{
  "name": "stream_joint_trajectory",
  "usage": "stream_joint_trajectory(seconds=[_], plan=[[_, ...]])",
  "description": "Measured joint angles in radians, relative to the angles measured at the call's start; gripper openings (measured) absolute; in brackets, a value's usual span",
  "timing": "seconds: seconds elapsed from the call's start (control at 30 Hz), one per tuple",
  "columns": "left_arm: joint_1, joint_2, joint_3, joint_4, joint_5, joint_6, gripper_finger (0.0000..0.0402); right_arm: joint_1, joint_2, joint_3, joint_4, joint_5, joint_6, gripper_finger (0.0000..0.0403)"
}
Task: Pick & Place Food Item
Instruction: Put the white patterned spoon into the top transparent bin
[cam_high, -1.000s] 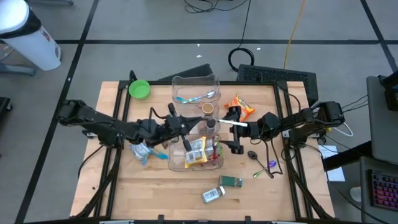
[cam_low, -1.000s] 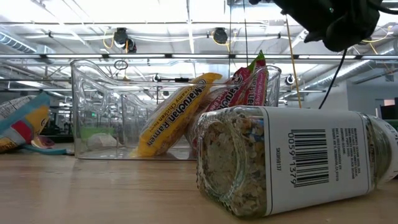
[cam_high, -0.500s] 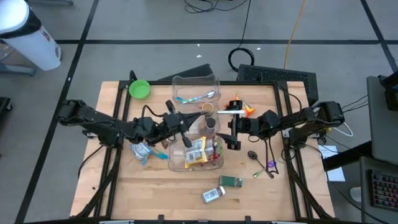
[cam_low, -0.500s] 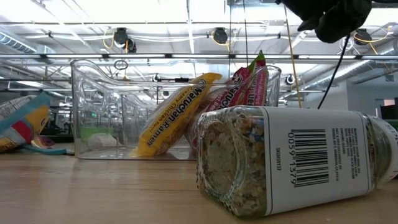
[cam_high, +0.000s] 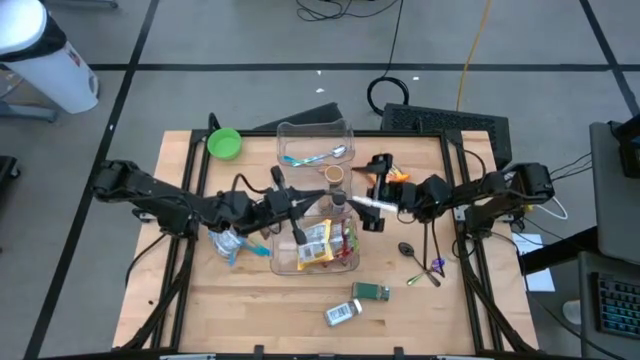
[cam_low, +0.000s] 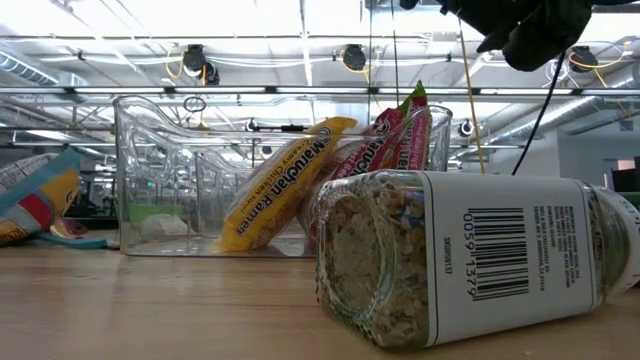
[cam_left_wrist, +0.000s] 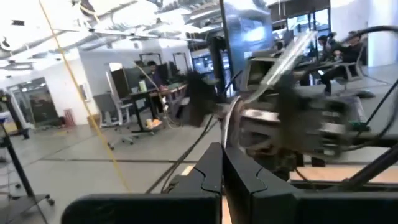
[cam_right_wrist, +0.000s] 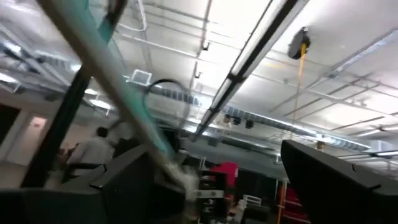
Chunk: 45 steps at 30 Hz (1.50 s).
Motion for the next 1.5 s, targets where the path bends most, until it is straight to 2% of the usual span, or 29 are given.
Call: stream_joint_trajectory(seconds=[0.23, 0.37, 0.53, 0.8, 0.87, 1.1, 1.27, 1.4, 1.5], plan=[[-0.001, -0.001, 0.001, 0.007, -0.014, 0.002, 0.0001, -0.018, 0.000, 0.000, 0.001, -0.012, 0.055, 0.0328], [0.000, -0.001, 0.001, 0.008, -0.011, 0.002, 0.0001, -0.018, 0.000, 0.000, 0.000, -0.061, 0.056, 0.0299], [0.001, -0.001, 0.002, 0.009, -0.019, 0.004, 0.0001, -0.017, 0.000, 0.000, 0.000, -0.079, 0.056, 0.0223], [0.020, -0.001, 0.002, 0.011, -0.028, 0.009, 0.0001, -0.016, 0.000, 0.000, -0.012, -0.090, 0.047, 0.0043], [0.027, -0.001, 0.003, 0.006, -0.027, -0.001, 0.0002, -0.016, 0.000, 0.000, -0.016, -0.088, 0.029, 0.0016], [0.058, -0.001, 0.003, -0.010, -0.033, -0.023, 0.0027, -0.018, 0.000, -0.001, -0.031, -0.077, 0.013, 0.0010], [0.082, -0.001, 0.003, -0.007, -0.034, 0.038, 0.0052, -0.018, 0.000, -0.001, -0.067, -0.021, -0.034, 0.0010], [0.093, -0.014, 0.008, -0.032, -0.041, 0.100, 0.0104, -0.017, -0.015, -0.002, -0.141, 0.052, -0.089, 0.0010], [0.096, -0.025, 0.044, -0.106, -0.104, 0.130, 0.0159, -0.023, -0.061, 0.008, -0.279, 0.087, -0.130, 0.0010]])
